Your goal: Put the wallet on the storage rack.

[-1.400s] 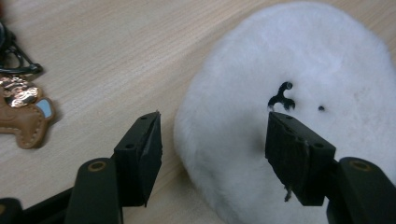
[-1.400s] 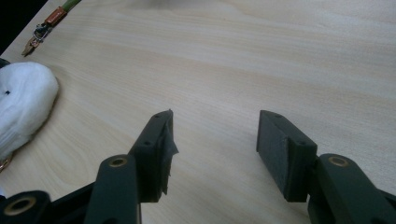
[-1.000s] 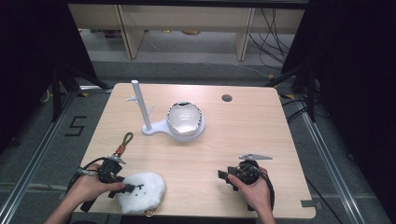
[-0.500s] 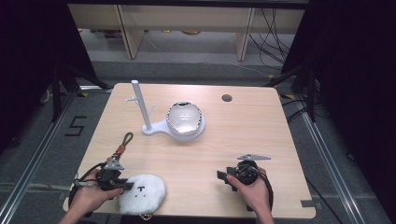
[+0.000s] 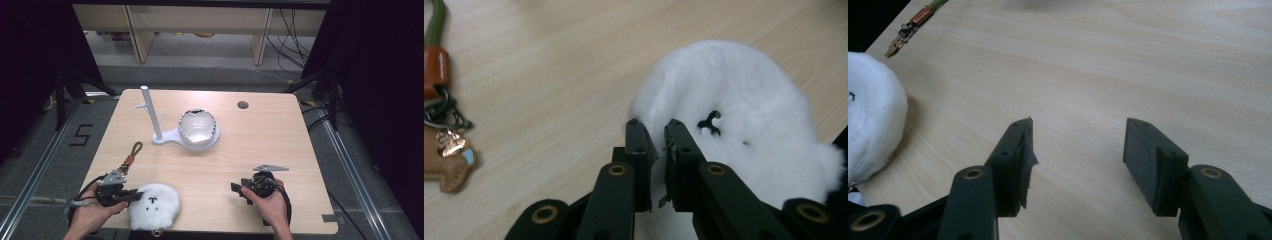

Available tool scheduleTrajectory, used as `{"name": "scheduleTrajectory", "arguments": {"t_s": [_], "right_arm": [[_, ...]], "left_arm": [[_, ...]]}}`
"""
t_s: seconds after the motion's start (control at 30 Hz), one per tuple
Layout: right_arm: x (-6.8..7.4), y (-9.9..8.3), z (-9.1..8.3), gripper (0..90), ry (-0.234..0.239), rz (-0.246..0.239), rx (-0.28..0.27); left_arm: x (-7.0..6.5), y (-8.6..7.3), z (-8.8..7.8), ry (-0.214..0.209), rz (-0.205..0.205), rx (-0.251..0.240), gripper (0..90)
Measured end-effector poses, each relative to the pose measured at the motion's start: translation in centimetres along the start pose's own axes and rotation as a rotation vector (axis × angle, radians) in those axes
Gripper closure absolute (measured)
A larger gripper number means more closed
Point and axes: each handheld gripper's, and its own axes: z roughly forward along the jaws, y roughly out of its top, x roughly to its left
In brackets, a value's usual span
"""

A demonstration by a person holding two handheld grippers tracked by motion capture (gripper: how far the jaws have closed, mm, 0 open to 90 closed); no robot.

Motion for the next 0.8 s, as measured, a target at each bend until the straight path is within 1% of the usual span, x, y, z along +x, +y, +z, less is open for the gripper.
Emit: {"name": "scheduleTrajectory", "arguments": {"t_s": [0.03,0.07,0.1,0.13,0.17,0.2,0.23,0.27,0.3,0.33,0.37,0.4,0.43,0.47,0.5,0.53,0.57,0.6,0.63,0.67,0.7,0.73,0.77,0.8], "right_arm": [[0.0,0.0,-0.1,46.6,-0.002,-0.004,0.003],[0.0,0.0,-0.1,46.6,-0.002,-0.004,0.003],[0.2,0.0,-0.1,46.6,0.008,0.0,-0.003],[0.2,0.0,-0.1,46.6,0.008,0.0,-0.003],[0.3,0.1,-0.2,46.6,0.019,-0.005,-0.008],[0.3,0.1,-0.2,46.6,0.019,-0.005,-0.008],[0.3,0.2,-0.2,46.6,0.022,-0.002,-0.013],[0.3,0.2,-0.2,46.6,0.022,-0.002,-0.013],[0.4,0.3,-0.3,46.6,0.025,-0.01,-0.017],[0.4,0.3,-0.3,46.6,0.025,-0.01,-0.017],[0.5,0.4,-0.3,46.6,0.033,-0.011,-0.016],[0.5,0.4,-0.3,46.6,0.033,-0.011,-0.016],[0.6,0.5,-0.3,46.6,0.026,-0.014,-0.025],[0.6,0.5,-0.3,46.6,0.026,-0.014,-0.025],[0.6,0.6,-0.4,46.5,0.037,-0.016,-0.041],[0.7,0.6,-0.4,46.6,0.021,-0.019,-0.038],[0.8,0.8,-0.5,46.6,0.04,-0.022,-0.053],[0.8,0.8,-0.5,46.6,0.04,-0.022,-0.053],[0.8,0.9,-0.5,46.6,0.037,-0.023,-0.06],[0.9,1.0,-0.5,46.4,0.043,-0.028,-0.063],[1.1,1.1,-0.5,46.2,0.051,-0.026,-0.07],[1.1,1.1,-0.5,46.2,0.051,-0.026,-0.07],[1.2,1.4,-0.5,46.1,0.06,-0.032,-0.072],[1.3,1.5,-0.5,46.1,0.061,-0.038,-0.079]], "left_arm": [[-0.4,0.4,-0.4,0.001,0.008,-0.044,82.5],[-0.4,0.4,-0.4,0.001,0.008,-0.044,82.6],[-0.7,0.9,-0.9,0.003,0.032,-0.082,82.8],[-0.7,0.9,-0.9,0.003,0.032,-0.082,82.8],[-1.1,1.6,-1.2,-0.002,0.028,-0.148,82.9],[-1.1,1.6,-1.2,-0.002,0.028,-0.148,83.0],[-1.3,2.0,-1.3,-0.007,0.034,-0.181,83.0],[-1.3,2.3,-1.4,-0.006,0.037,-0.202,83.0],[-1.6,2.9,-1.7,-0.002,0.052,-0.241,83.0],[-1.6,2.9,-1.7,-0.002,0.052,-0.241,83.0],[-1.7,3.5,-1.7,-0.011,0.068,-0.282,83.0],[-1.7,3.5,-1.7,-0.011,0.068,-0.282,83.0],[-1.8,4.1,-1.7,-0.006,0.074,-0.322,83.0],[-1.8,4.1,-1.7,-0.006,0.074,-0.322,83.0],[-1.9,4.4,-1.7,0.001,0.076,-0.333,83.0],[-1.9,4.7,-1.7,0.008,0.082,-0.344,83.1],[-2.0,5.3,-1.7,0.014,0.093,-0.375,83.1],[-2.0,5.3,-1.7,0.014,0.093,-0.375,83.2],[-2.0,5.7,-1.7,0.026,0.095,-0.383,83.2],[-2.0,6.0,-1.7,0.026,0.091,-0.394,83.3],[-2.1,6.7,-1.6,0.025,0.088,-0.42,83.4],[-2.1,6.7,-1.6,0.025,0.088,-0.42,83.5],[-2.2,7.4,-1.6,0.033,0.098,-0.431,83.5],[-2.2,7.7,-1.7,0.035,0.104,-0.433,83.5]]}}
